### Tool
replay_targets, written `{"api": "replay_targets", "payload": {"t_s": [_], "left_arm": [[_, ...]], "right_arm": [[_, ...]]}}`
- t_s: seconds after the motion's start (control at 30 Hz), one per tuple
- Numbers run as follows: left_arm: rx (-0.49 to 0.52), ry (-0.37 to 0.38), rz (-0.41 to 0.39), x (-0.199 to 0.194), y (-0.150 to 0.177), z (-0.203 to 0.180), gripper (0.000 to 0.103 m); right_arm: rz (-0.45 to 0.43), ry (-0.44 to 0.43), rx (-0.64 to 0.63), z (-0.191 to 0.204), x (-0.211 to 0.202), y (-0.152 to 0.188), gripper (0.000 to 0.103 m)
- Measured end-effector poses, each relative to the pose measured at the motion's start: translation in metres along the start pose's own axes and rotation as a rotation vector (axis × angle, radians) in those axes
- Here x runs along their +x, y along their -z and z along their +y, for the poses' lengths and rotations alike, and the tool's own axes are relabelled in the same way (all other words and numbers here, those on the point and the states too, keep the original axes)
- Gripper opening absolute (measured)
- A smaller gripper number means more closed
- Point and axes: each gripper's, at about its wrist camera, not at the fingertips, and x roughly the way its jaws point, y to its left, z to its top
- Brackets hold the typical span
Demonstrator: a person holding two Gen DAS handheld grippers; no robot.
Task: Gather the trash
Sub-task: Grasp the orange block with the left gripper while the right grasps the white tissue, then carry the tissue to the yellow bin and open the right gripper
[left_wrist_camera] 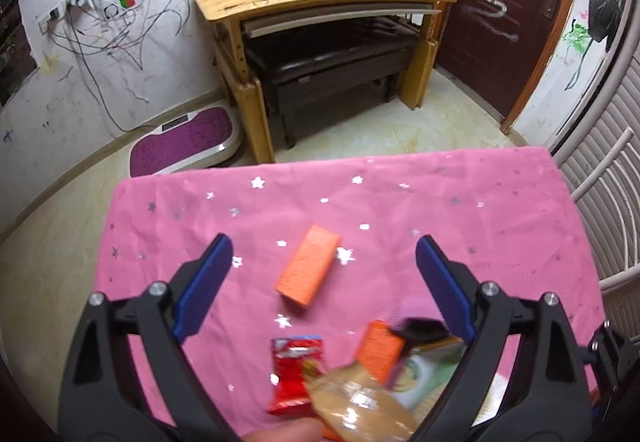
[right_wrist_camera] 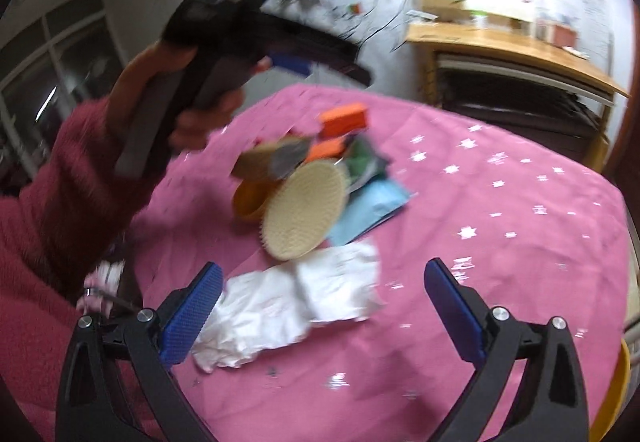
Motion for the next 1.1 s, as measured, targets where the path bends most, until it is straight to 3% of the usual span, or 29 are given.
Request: {"api": "replay_targets", "payload": {"t_s": [0.23, 0.3, 0.37, 0.47, 0.5, 0.6, 0.77, 0.9, 1.1], "left_arm": [[0.037, 0.029, 0.063, 0.025, -0.004, 0.017, 0.088], [0.043, 0.040, 0.080, 0.031, -0.003, 0.018, 0.087], [0.049, 0.049, 0.093, 0.036, -0.002, 0.017, 0.086], [0.066, 0.055, 0.119, 0.043, 0.002, 0.013, 0.079], [0.067, 0.058, 0.129, 0.046, 0.003, 0.012, 0.071], [0.064, 0.057, 0.148, 0.053, 0.006, 0.011, 0.064], [0.073, 0.059, 0.164, 0.057, 0.011, 0.006, 0.047], [0.095, 0.058, 0.154, 0.054, 0.017, -0.001, 0.023], [0.099, 0.016, 0.120, 0.043, 0.019, -0.008, 0.022]], "right_arm": [[0.111, 0.084, -0.095, 0.017, 0.027, 0.007, 0.093], [0.131, 0.092, -0.115, 0.020, 0.033, 0.009, 0.076], [0.138, 0.083, -0.129, 0.023, 0.034, 0.010, 0.069], [0.132, 0.064, -0.146, 0.029, 0.033, 0.011, 0.044], [0.130, 0.063, -0.152, 0.030, 0.032, 0.011, 0.035], [0.120, 0.095, -0.165, 0.038, 0.030, 0.013, 0.022], [0.076, 0.118, -0.121, 0.035, 0.023, 0.010, 0.015], [0.066, 0.137, -0.090, 0.028, 0.017, 0.012, 0.015], [0.040, 0.163, -0.052, 0.014, 0.003, 0.016, 0.015]]}}
